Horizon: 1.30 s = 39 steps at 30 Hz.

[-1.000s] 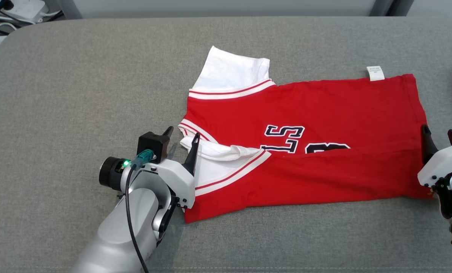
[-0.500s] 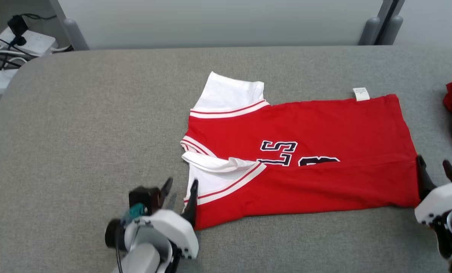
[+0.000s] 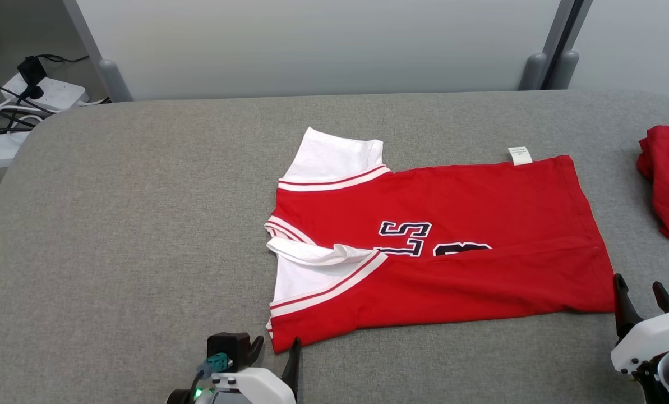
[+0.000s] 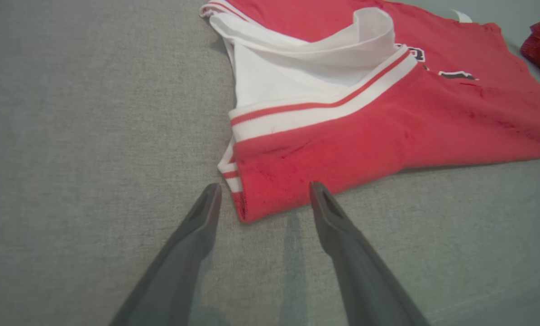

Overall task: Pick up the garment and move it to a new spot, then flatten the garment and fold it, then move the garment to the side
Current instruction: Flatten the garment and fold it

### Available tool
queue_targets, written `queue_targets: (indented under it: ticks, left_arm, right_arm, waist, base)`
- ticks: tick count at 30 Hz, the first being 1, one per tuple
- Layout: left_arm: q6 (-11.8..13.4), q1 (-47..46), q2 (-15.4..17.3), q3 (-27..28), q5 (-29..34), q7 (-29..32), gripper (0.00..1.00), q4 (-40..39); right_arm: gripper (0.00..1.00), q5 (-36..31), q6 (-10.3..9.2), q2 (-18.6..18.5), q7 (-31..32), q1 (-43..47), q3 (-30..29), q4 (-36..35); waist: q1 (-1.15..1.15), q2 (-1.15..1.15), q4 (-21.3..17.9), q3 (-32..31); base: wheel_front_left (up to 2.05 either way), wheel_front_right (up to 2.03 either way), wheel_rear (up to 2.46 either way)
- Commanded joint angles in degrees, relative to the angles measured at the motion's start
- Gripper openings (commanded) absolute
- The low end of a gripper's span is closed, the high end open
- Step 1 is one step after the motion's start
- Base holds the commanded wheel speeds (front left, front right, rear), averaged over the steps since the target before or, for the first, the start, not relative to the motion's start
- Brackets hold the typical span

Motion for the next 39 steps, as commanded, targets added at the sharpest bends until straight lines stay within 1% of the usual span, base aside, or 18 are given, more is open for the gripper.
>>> queue_targets:
  ticks: [1, 5, 7, 8, 10, 14, 16, 17, 18, 19, 24, 27, 32, 33, 34, 35, 36, 39]
  left_arm:
    - [0.34, -0.71, 0.53, 1.24, -0.12, -0.02, 1.00, -0.83]
    - [-0.65, -1.36, 0.12, 0.24, -0.23, 0.37, 1.00, 0.89]
    - [-1.17, -1.89, -0.17, 0.00, -0.47, 0.19, 0.93, 1.76]
    - [-1.39, -2.21, -0.29, -0.13, -0.52, 0.01, 0.87, 2.24]
    - [-2.00, -2.89, -0.52, -0.34, -0.73, -0.36, 0.51, 3.16]
    - [-2.82, -4.60, -0.86, -0.90, -0.58, -1.41, 0.39, 5.09]
    - [-3.17, -5.53, -0.98, -1.18, -0.42, -1.90, 0.32, 6.07]
    - [-3.17, -5.53, -0.98, -1.18, -0.42, -1.90, 0.32, 6.07]
    - [-3.28, -6.03, -1.01, -1.38, -0.20, -2.18, 0.15, 6.56]
    - [-3.39, -6.49, -1.04, -1.52, -0.05, -2.46, 0.00, 7.00]
    - [-3.77, -8.03, -1.03, -2.20, 0.46, -2.77, 0.00, 8.53]
    - [-3.85, -8.22, -0.48, -2.48, 0.66, -2.61, 0.00, 8.74]
    - [-3.51, -8.18, 0.82, -3.01, 1.09, -1.97, 0.00, 7.61]
    - [-3.37, -8.25, 1.08, -3.16, 1.16, -1.67, 0.00, 7.09]
    - [-3.30, -8.26, 1.22, -3.23, 1.19, -1.51, 0.00, 6.83]
    - [-3.20, -8.26, 1.34, -3.30, 1.21, -1.35, 0.00, 6.55]
    - [-3.08, -8.24, 1.46, -3.36, 1.23, -1.19, 0.00, 6.25]
    - [-2.64, -8.05, 1.86, -3.49, 1.31, -0.93, 0.00, 5.27]
  right_arm:
    - [1.00, -0.83, 0.18, -0.75, -0.80, 0.33, 1.06, -0.97]
    - [1.00, -0.77, 0.18, -0.56, -0.47, 0.27, 1.42, -0.81]
    - [1.00, -0.62, 0.18, -0.61, -0.31, 0.02, 1.60, -0.94]
    - [1.00, -0.49, 0.18, -0.69, -0.23, -0.10, 1.68, -1.04]
    - [1.00, -0.27, 0.18, -0.91, -0.01, -0.32, 1.83, -1.14]
    - [1.00, 0.36, 0.18, -1.20, 0.72, -0.96, 2.50, -1.24]
    - [1.00, 0.69, 0.18, -1.33, 1.06, -1.28, 2.85, -1.04]
    - [1.00, 0.69, 0.18, -1.33, 1.06, -1.28, 2.85, -1.04]
    - [1.00, 0.83, 0.18, -1.38, 1.21, -1.41, 3.07, -0.92]
    - [1.00, 1.03, 0.18, -1.39, 1.29, -1.52, 3.26, -0.82]
    - [1.00, 2.33, 0.18, -1.57, 1.64, -2.07, 3.68, 0.36]
    - [1.00, 3.42, 0.18, -1.56, 1.74, -2.71, 3.91, 1.46]
    - [1.00, 5.79, 0.18, -1.24, 2.82, -4.24, 4.52, 5.48]
    - [0.77, 6.45, 0.18, -1.10, 2.99, -4.72, 4.84, 6.82]
    - [0.43, 6.69, 0.18, -1.05, 2.93, -4.94, 5.07, 7.36]
    - [0.16, 7.00, 0.18, -0.97, 2.85, -5.12, 5.25, 7.83]
    - [0.00, 7.21, 0.18, -0.91, 2.75, -5.24, 5.53, 8.21]
    - [0.00, 7.80, 0.18, -0.91, 2.24, -5.07, 6.41, 8.92]
  waist:
    - [0.00, 0.00, -0.09, 0.01]
    - [0.00, 0.00, -0.20, 0.53]
    - [0.00, 0.00, -0.22, 0.92]
    - [0.00, 0.00, -0.19, 1.22]
    - [0.00, 0.00, -0.11, 1.67]
    - [0.00, 0.00, 0.09, 2.67]
    - [0.00, 0.00, 0.28, 3.06]
    - [0.00, 0.00, 0.28, 3.06]
    - [0.00, 0.00, 0.38, 3.22]
    - [0.00, 0.00, 0.49, 3.37]
    - [0.00, 0.00, 0.97, 3.86]
    - [0.00, 0.00, 1.16, 4.17]
    - [0.00, 0.00, 1.97, 4.83]
    - [0.00, 0.00, 2.28, 4.98]
    - [0.00, 0.00, 2.42, 5.02]
    - [0.00, 0.00, 2.54, 5.04]
    - [0.00, 0.00, 2.63, 5.03]
    - [0.00, 0.00, 2.72, 4.84]
  base:
    - [0.00, 0.00, 0.00]
    - [0.00, 0.00, 0.00]
    - [0.00, 0.00, 0.00]
    - [0.00, 0.00, 0.00]
    - [0.00, 0.00, 0.00]
    - [0.00, 0.00, 0.00]
    - [0.00, 0.00, 0.00]
    - [0.00, 0.00, 0.00]
    - [0.00, 0.00, 0.00]
    - [0.00, 0.00, 0.00]
    - [0.00, 0.00, 0.00]
    - [0.00, 0.00, 0.00]
    - [0.00, 0.00, 0.00]
    - [0.00, 0.00, 0.00]
    - [0.00, 0.00, 0.00]
    - [0.00, 0.00, 0.00]
    - [0.00, 0.00, 0.00]
    - [0.00, 0.00, 0.00]
